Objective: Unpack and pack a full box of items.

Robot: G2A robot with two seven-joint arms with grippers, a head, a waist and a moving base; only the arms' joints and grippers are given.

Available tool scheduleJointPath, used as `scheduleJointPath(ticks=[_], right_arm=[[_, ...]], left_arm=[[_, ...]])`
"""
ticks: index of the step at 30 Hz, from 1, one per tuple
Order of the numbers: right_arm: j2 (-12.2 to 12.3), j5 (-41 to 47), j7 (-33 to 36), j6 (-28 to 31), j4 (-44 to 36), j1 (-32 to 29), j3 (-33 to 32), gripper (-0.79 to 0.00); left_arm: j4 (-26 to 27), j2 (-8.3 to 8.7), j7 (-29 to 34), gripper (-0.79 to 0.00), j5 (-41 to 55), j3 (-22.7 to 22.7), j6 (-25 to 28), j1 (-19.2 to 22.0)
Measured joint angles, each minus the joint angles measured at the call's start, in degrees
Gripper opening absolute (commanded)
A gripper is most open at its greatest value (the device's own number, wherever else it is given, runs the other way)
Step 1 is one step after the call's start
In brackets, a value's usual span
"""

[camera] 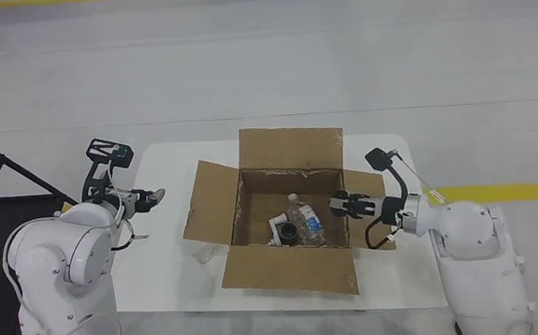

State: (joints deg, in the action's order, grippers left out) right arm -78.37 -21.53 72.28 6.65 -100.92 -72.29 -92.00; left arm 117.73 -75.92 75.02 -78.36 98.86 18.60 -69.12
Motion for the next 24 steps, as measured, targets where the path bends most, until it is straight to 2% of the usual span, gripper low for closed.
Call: scheduleJointPath(ticks=[6,9,14,18,21,23,24], right_arm=[[0.0,0.4,-0.4,-0.1,0.2,-0.2,0.0,-0.785],[0.2,5.7,-3.2,-0.2,2.3,-0.6,-1.8,-0.785],[1.6,18.1,-1.0,2.9,8.0,-0.8,-11.4,-0.785],[3.2,26.3,3.6,5.3,14.8,-1.0,-19.7,-0.785],[4.5,30.7,9.2,7.6,20.8,-0.8,-24.0,-0.708],[5.4,30.1,11.9,8.8,25.3,-0.5,-25.7,-0.696],[5.7,29.4,12.6,9.1,27.3,-0.3,-25.9,-0.650]], left_arm=[[0.0,0.00,0.0,0.000,0.0,0.0,0.0,0.0],[0.0,0.00,0.0,0.000,0.0,0.0,0.0,0.0],[0.0,0.00,0.0,0.000,0.0,0.0,0.0,0.0],[0.0,0.00,0.0,0.000,0.0,0.0,0.0,0.0],[0.0,0.00,0.0,0.000,0.0,0.0,0.0,0.0],[0.0,0.00,0.0,0.000,0.0,0.0,0.0,0.0],[0.0,0.00,0.0,0.000,0.0,0.0,0.0,0.0]])
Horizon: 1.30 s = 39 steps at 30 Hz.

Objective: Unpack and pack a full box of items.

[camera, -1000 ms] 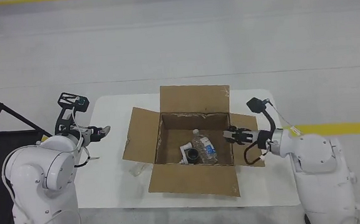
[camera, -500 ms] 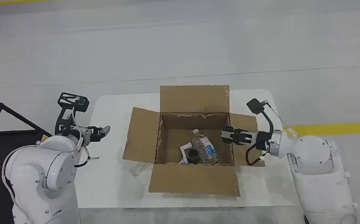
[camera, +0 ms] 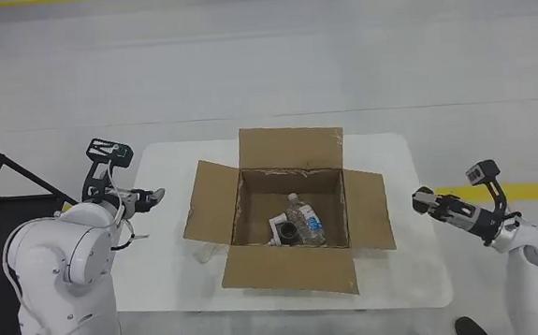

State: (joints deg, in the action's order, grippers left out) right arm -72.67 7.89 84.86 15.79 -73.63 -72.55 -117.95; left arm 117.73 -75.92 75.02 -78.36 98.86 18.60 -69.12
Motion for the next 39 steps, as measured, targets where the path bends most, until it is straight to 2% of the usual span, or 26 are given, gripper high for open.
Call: scheduleJointPath(ticks=[1,2,6,9,11,12,15,17,18,20,22,31,32,33,34,35,36,39], right_arm=[[0.3,0.2,0.9,0.2,2.8,0.4,0.0,-0.566],[0.5,0.6,1.4,0.4,4.9,0.7,0.2,-0.526],[1.3,-2.2,1.0,2.1,13.0,2.8,2.2,-0.499],[1.7,-3.7,-0.1,3.1,17.1,4.4,4.0,-0.511],[2.0,-3.8,-0.6,3.5,18.8,5.2,4.8,-0.468],[2.1,-4.0,-0.8,3.8,19.1,5.4,5.0,-0.409],[2.7,-4.6,-1.1,4.1,19.9,5.7,5.2,-0.416],[3.2,-4.9,-1.2,4.1,20.7,6.0,5.2,-0.400],[3.4,-5.1,-1.1,4.2,21.1,6.2,5.4,-0.357],[3.8,-6.7,-1.2,4.8,22.0,6.9,6.4,-0.357],[3.9,-7.5,-1.6,5.2,23.3,7.6,7.6,-0.394],[3.6,-7.1,-4.2,7.8,27.4,10.0,15.5,-0.416],[3.6,-6.6,-4.4,8.0,27.5,10.1,16.1,-0.462],[3.5,-6.2,-4.5,8.1,27.6,10.1,16.7,-0.557],[3.6,-5.7,-4.5,8.2,27.6,10.2,17.5,-0.594],[3.6,-5.5,-4.6,8.2,27.6,10.1,18.0,-0.723],[3.6,-5.2,-4.7,8.3,27.7,10.1,18.4,-0.785],[3.8,-4.8,-4.9,8.5,27.9,10.2,19.8,-0.785]], left_arm=[[0.0,0.00,0.0,0.000,0.0,0.0,0.0,0.0],[0.0,0.00,0.0,0.000,0.0,0.0,0.0,0.0],[0.0,0.00,0.0,0.000,0.0,0.0,0.0,0.0],[0.0,0.00,0.0,0.000,0.0,0.0,0.0,0.0],[0.0,0.00,0.0,0.000,0.0,0.0,0.0,0.0],[0.0,0.00,0.0,0.000,0.0,0.0,0.0,0.0],[0.0,0.00,0.0,0.000,0.0,0.0,0.0,0.0],[0.0,0.00,0.0,0.000,0.0,0.0,0.0,0.0],[0.0,0.00,0.0,0.000,0.0,0.0,0.0,0.0],[0.0,0.00,0.0,0.000,0.0,0.0,0.0,0.0],[0.0,0.00,0.0,0.000,0.0,0.0,0.0,0.0],[0.0,0.00,0.0,0.000,0.0,0.0,0.0,0.0],[0.0,0.00,0.0,0.000,0.0,0.0,0.0,0.0],[0.0,0.00,0.0,0.000,0.0,0.0,0.0,0.0],[0.0,0.00,0.0,0.000,0.0,0.0,0.0,0.0],[0.0,0.00,0.0,0.000,0.0,0.0,0.0,0.0],[0.0,0.00,0.0,0.000,0.0,0.0,0.0,0.0],[0.0,0.00,0.0,0.000,0.0,0.0,0.0,0.0]])
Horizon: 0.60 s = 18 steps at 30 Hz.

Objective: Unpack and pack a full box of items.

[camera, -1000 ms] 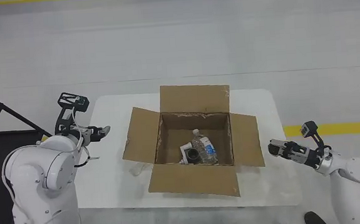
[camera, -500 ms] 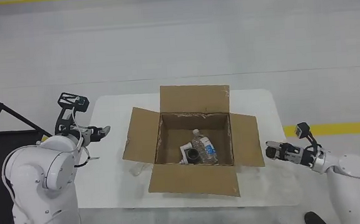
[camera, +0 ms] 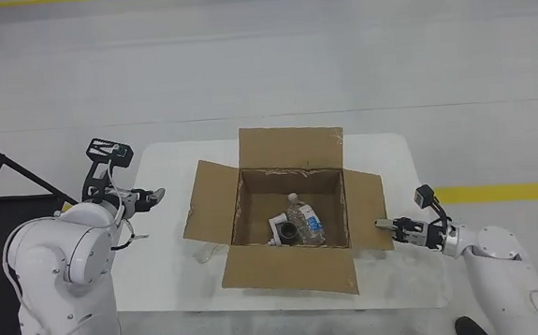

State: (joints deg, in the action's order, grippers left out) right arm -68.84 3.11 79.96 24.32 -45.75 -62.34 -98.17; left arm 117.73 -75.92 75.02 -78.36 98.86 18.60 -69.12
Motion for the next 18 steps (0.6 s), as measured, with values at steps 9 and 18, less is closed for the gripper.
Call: scheduleJointPath(ticks=[9,18], right_arm=[[1.5,2.1,-1.0,1.0,-3.8,-2.1,2.7,-0.785],[4.6,4.4,-0.5,0.5,-12.2,-6.3,5.7,-0.785]], left_arm=[[0.0,0.00,0.0,0.000,0.0,0.0,0.0,0.0],[0.0,0.00,0.0,0.000,0.0,0.0,0.0,0.0]])
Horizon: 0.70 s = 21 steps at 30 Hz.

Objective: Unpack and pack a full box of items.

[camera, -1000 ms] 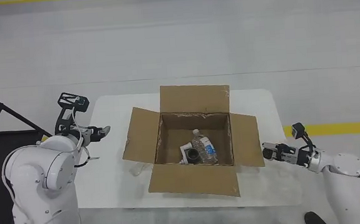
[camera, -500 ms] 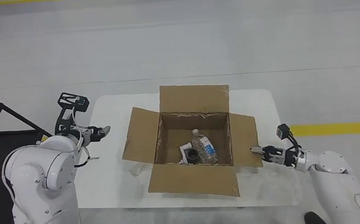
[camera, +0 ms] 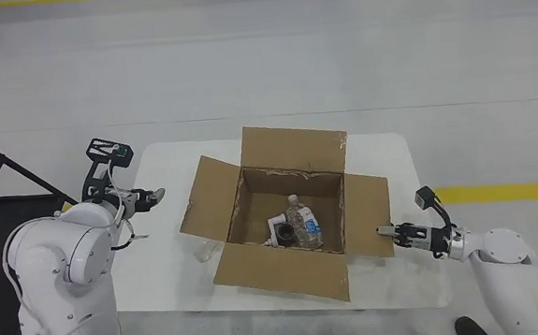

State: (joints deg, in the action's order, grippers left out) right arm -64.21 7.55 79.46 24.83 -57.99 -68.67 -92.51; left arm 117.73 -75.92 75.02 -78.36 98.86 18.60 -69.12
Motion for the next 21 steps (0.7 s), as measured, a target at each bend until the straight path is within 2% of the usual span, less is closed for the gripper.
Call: scheduleJointPath(ticks=[16,18,21], right_arm=[[3.4,6.3,-2.0,2.0,-1.2,2.1,6.4,-0.785],[3.7,6.4,-2.1,2.1,-0.8,2.5,7.1,-0.785],[4.2,6.7,-2.4,2.4,-0.2,3.0,8.0,-0.785]], left_arm=[[-0.2,-0.03,-0.2,0.000,0.3,0.0,-0.3,-0.1],[-0.7,-0.10,-0.4,0.000,4.1,0.4,-1.9,-0.3],[-1.5,-0.18,4.1,0.000,16.4,2.0,-5.6,0.9]])
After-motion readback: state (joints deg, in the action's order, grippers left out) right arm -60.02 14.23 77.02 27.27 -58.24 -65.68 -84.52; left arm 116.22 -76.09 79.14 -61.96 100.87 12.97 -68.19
